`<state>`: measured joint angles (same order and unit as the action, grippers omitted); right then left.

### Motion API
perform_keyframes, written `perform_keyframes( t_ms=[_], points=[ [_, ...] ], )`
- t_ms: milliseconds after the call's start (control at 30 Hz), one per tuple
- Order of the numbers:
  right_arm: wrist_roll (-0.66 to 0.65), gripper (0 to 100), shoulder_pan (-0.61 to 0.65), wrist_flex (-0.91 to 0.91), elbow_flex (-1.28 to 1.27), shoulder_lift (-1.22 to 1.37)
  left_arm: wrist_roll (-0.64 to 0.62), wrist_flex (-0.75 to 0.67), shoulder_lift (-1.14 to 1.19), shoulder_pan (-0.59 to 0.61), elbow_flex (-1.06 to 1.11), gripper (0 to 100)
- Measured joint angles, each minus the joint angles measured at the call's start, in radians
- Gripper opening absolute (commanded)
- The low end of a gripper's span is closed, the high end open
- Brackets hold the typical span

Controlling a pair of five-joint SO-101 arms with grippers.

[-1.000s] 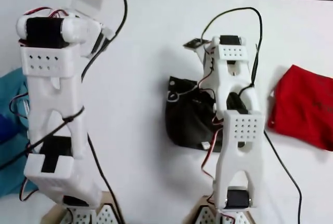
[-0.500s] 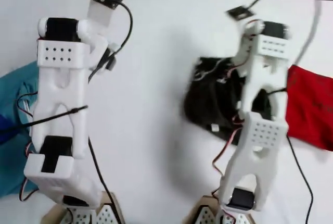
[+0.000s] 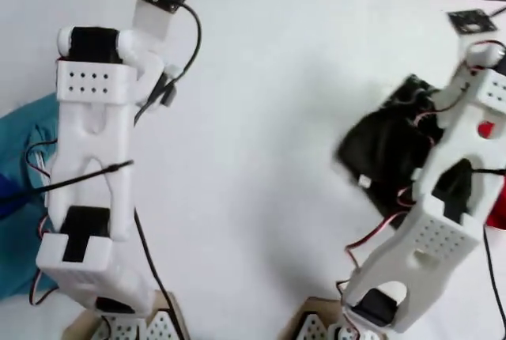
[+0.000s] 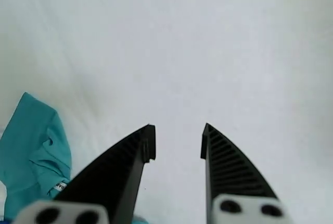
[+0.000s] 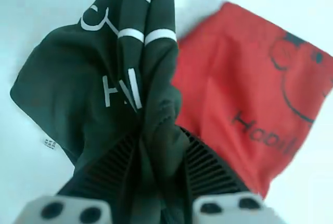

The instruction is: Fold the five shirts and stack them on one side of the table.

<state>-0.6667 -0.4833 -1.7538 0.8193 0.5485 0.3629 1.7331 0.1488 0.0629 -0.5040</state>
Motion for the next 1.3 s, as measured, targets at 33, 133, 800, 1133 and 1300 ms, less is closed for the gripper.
perform_keyframes(
  t_ms=[33,133,800,1133,1300],
  points=[
    [-0.006,1.9,-0.02,0.002,0.005,0.0,0.0,0.0,0.0,0.0,0.0,17],
    [-0.012,1.9,-0.081,0.048,0.005,0.0,0.0,0.0,0.0,0.0,0.0,17],
    [-0.015,1.9,-0.308,0.377,0.175,0.4,0.0,0.026,-0.002,0.0,0.009,17],
    [-0.043,18.1,-0.292,0.138,0.474,0.446,0.0,0.026,-0.002,0.0,0.011,17],
    [-0.055,40.6,-0.206,0.008,0.741,0.446,0.0,0.026,-0.002,0.0,0.011,17]
  ],
)
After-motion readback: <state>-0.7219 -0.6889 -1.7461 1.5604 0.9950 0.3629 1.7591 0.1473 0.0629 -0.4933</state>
